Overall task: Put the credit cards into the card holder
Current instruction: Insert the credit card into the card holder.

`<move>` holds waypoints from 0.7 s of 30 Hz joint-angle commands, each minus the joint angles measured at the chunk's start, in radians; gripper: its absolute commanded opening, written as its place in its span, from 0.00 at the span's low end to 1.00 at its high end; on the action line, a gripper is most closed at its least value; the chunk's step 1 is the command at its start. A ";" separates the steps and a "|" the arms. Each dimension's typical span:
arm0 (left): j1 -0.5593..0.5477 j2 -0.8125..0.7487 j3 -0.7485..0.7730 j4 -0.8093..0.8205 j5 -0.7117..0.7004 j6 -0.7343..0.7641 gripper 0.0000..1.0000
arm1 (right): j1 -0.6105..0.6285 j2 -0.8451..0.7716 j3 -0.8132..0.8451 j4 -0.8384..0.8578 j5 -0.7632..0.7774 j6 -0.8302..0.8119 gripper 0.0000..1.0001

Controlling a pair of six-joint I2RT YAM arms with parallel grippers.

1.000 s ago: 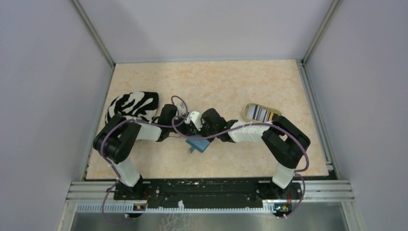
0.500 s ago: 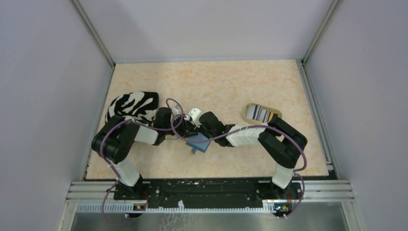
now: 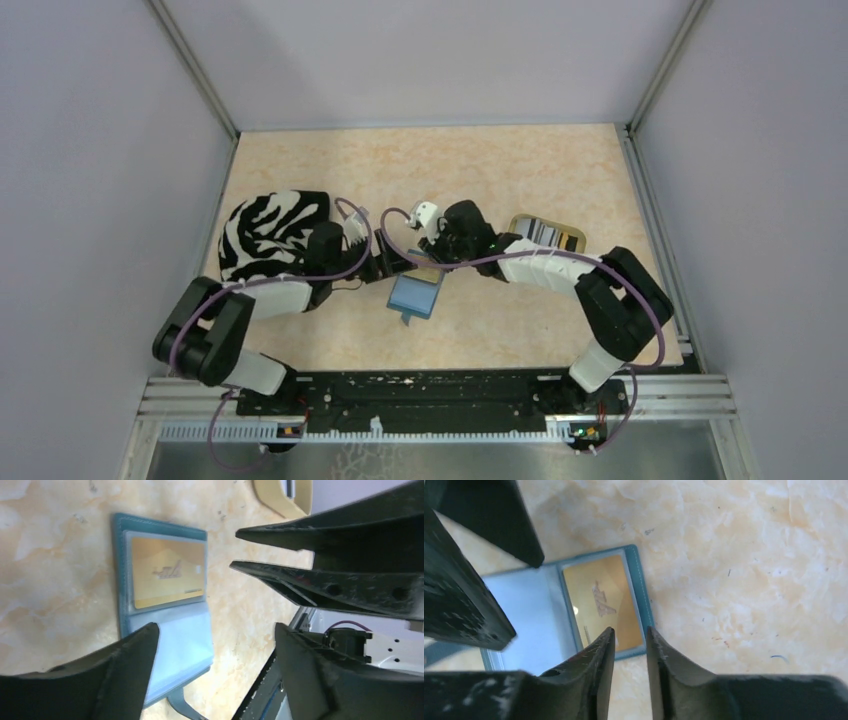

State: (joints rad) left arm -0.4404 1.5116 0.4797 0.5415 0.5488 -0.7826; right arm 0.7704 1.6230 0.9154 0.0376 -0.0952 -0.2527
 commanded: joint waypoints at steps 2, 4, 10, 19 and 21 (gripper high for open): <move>0.009 -0.223 -0.007 -0.122 -0.076 0.178 0.99 | -0.050 -0.093 0.036 -0.147 -0.305 -0.133 0.51; 0.009 -0.328 -0.025 -0.168 -0.128 0.226 0.99 | -0.074 -0.086 0.046 -0.162 -0.355 -0.117 0.69; 0.010 -0.637 -0.142 -0.255 -0.331 0.252 0.99 | -0.155 -0.010 0.088 -0.215 -0.520 -0.055 0.79; 0.011 -0.787 -0.404 -0.112 -0.213 -0.049 0.87 | -0.233 0.110 0.127 -0.200 -0.437 0.089 0.79; 0.011 -0.766 -0.427 -0.118 -0.168 -0.097 0.80 | -0.243 0.138 0.132 -0.195 -0.423 0.115 0.78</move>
State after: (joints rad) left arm -0.4355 0.7334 0.0872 0.3775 0.2981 -0.7319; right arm 0.5476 1.7145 0.9947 -0.1761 -0.5400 -0.2214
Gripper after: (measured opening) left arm 0.851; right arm 0.788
